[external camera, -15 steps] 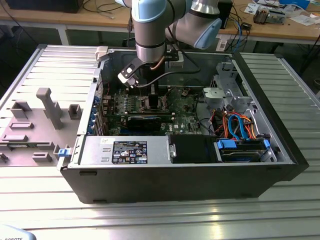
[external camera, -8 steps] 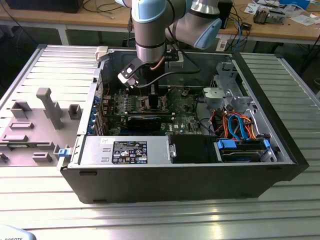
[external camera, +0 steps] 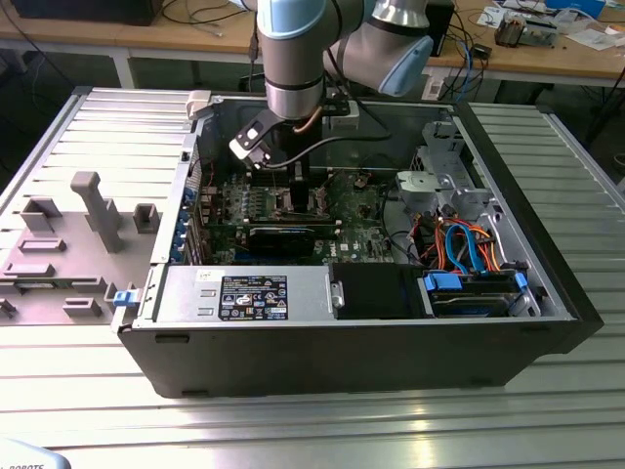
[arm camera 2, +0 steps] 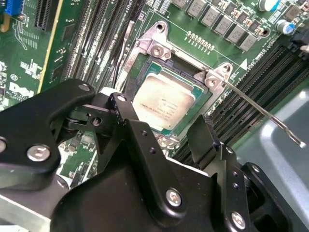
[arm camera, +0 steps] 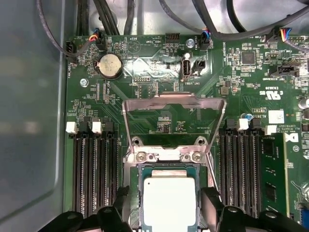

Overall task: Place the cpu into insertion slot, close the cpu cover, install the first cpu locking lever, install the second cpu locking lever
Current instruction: 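Place the cpu into insertion slot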

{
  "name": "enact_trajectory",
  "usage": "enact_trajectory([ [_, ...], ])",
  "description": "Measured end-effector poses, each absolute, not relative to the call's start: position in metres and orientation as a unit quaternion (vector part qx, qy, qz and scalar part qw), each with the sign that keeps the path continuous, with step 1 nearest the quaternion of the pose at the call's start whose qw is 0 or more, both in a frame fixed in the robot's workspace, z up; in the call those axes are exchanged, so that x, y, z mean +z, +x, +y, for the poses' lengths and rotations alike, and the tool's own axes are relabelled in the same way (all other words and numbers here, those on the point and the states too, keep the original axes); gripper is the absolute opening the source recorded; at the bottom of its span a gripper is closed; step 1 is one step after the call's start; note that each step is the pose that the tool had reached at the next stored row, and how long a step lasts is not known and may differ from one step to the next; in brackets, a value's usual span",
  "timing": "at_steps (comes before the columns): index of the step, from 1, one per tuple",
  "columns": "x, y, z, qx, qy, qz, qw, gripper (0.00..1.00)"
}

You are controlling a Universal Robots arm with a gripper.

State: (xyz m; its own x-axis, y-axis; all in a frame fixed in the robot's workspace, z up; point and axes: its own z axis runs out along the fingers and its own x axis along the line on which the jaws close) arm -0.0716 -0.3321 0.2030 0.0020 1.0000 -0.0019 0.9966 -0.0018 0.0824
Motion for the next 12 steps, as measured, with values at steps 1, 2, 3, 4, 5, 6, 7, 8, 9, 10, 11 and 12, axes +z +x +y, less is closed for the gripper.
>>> enact_trajectory([
  [1,0.205,-0.072,-0.332,0.028,0.707,0.706,0.029,0.69],
  [2,0.207,-0.072,-0.332,0.027,0.707,0.706,0.029,0.69],
  [3,0.21,-0.071,-0.332,0.026,0.707,0.706,0.027,0.69],
  [4,0.212,-0.072,-0.332,0.025,0.707,0.706,0.027,0.69],
  [5,0.215,-0.071,-0.332,0.024,0.707,0.706,0.025,0.69],
  [6,0.218,-0.071,-0.332,0.021,0.707,0.706,0.023,0.68],
  [7,0.22,-0.071,-0.332,0.02,0.707,0.706,0.022,0.61],
  [8,0.222,-0.071,-0.332,0.019,0.708,0.706,0.02,0.61],
  [9,0.224,-0.07,-0.332,0.016,0.708,0.706,0.017,0.55],
  [10,0.225,-0.069,-0.332,0.014,0.708,0.706,0.015,0.49],
  [11,0.225,-0.067,-0.332,0.013,0.708,0.706,0.013,0.43],
  [12,0.225,-0.066,-0.332,0.012,0.708,0.706,0.013,0.37],
])
